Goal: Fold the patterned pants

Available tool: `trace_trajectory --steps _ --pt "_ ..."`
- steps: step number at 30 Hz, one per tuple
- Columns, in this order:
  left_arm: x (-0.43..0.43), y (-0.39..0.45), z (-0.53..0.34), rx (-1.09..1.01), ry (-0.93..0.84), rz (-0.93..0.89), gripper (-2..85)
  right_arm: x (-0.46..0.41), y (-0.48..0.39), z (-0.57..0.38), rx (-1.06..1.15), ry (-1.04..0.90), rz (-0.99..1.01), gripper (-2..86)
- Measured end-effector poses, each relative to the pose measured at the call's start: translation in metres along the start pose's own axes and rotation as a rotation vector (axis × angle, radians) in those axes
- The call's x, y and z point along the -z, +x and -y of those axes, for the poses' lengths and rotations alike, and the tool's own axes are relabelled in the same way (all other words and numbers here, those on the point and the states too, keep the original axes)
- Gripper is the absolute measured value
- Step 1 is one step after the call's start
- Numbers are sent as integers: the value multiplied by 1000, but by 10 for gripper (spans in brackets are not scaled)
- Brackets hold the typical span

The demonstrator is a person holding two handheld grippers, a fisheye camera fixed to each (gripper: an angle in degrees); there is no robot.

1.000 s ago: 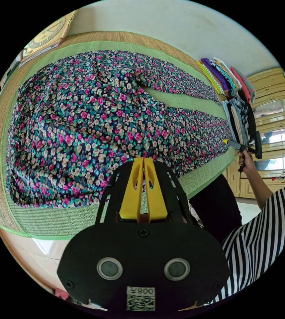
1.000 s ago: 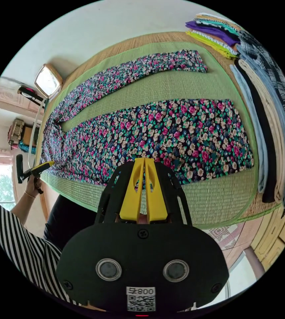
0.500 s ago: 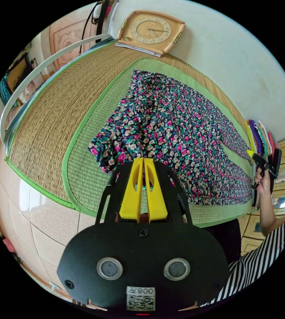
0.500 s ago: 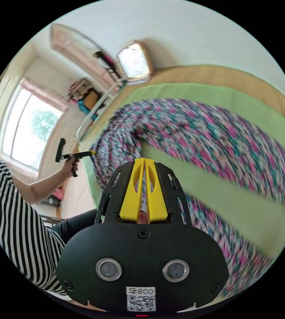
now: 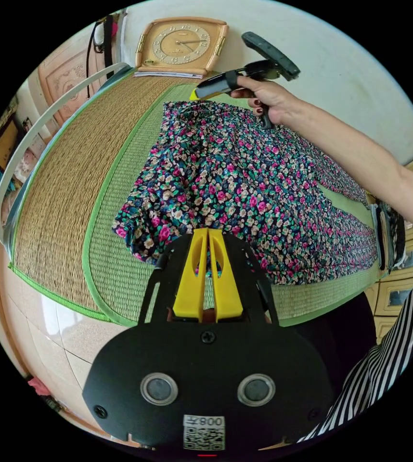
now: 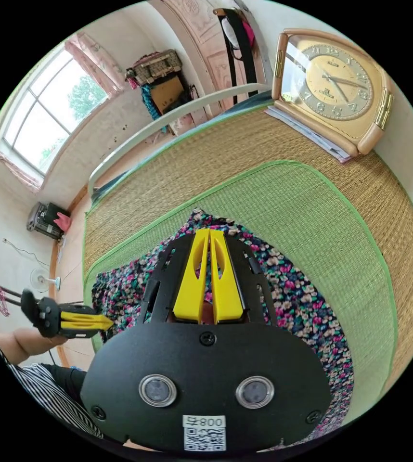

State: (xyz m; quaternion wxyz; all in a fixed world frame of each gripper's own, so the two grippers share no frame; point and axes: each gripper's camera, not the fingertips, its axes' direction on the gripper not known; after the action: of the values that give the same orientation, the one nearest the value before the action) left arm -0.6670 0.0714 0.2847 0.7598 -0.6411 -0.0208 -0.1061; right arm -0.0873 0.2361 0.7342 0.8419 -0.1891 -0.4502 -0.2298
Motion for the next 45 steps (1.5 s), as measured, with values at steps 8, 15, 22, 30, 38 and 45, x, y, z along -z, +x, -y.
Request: trace_trajectory --steps 8,15,22,30,38,45 --pt "-18 -5 -13 36 56 -87 2 -26 22 7 -132 31 90 1" --pt "-39 0 -25 89 63 -102 1 38 6 -79 -136 207 160 1" --pt "-56 35 -21 50 101 -189 1 77 -66 -242 -236 60 142 1" --pt "-108 76 -17 70 3 -253 2 58 -112 -340 -439 -150 36 1" --pt "-114 145 -22 -26 132 -454 7 110 -135 -358 -548 -5 63 2" --pt "-164 248 -9 -205 36 -614 36 169 -126 -431 -719 170 -35 12"
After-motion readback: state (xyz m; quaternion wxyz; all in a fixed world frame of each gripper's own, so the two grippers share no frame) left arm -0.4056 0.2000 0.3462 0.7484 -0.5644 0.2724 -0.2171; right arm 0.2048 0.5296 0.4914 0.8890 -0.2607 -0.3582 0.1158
